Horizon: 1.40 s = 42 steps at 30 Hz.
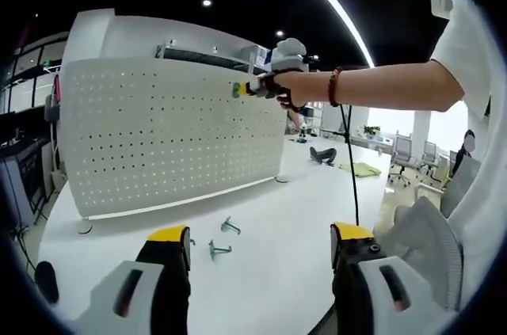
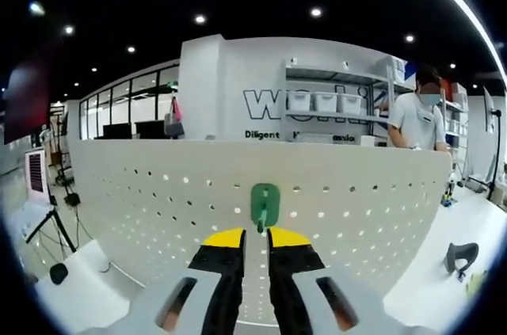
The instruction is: Insert the hook assembly into the mounting plate slot until the hook locks in place.
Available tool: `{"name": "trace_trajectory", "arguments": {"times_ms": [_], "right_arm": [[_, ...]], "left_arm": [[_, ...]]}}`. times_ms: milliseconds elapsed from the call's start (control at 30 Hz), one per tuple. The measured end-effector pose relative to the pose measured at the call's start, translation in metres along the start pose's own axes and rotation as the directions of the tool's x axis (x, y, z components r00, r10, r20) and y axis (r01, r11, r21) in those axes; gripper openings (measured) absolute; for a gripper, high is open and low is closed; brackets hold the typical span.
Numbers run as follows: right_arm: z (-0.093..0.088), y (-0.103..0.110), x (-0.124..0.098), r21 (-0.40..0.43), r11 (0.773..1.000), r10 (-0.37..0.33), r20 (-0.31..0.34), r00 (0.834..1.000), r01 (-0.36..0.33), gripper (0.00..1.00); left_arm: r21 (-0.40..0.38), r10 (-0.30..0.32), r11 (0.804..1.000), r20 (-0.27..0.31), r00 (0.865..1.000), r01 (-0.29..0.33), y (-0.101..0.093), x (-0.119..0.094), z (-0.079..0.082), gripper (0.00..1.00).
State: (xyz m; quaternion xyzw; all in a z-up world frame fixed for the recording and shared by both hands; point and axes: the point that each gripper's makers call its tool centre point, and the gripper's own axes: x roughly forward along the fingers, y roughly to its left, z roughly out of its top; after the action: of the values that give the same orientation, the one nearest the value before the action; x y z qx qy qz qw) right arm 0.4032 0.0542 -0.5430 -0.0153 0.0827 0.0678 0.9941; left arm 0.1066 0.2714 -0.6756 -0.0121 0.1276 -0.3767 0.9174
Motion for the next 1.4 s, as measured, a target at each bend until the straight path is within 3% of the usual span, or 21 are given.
{"name": "trace_trajectory", "arguments": {"times_ms": [367,700,967,1400], "right_arm": [[0.001,0.008,-0.014,0.013,0.999,0.034,0.037,0.999,-0.035,0.15],[-0.018,0.013,-0.028,0.006,0.998,0.060,0.036,0.998,-0.061,0.16],[-0.041,0.029,-0.043,0.043,0.991,0.125,0.025,0.992,-0.126,0.18],[-0.047,0.048,-0.073,0.019,0.976,0.214,0.049,0.976,-0.215,0.29]], "left_arm": [[0.034,-0.011,0.999,-0.009,1.000,0.011,-0.002,0.003,0.008,0.73],[0.051,0.016,0.999,-0.021,1.000,-0.014,0.000,0.004,0.011,0.72],[0.050,0.054,0.997,-0.028,0.998,-0.052,-0.002,0.002,0.013,0.71],[0.060,0.060,0.997,-0.034,0.998,-0.058,-0.006,0.009,0.017,0.70]]}}
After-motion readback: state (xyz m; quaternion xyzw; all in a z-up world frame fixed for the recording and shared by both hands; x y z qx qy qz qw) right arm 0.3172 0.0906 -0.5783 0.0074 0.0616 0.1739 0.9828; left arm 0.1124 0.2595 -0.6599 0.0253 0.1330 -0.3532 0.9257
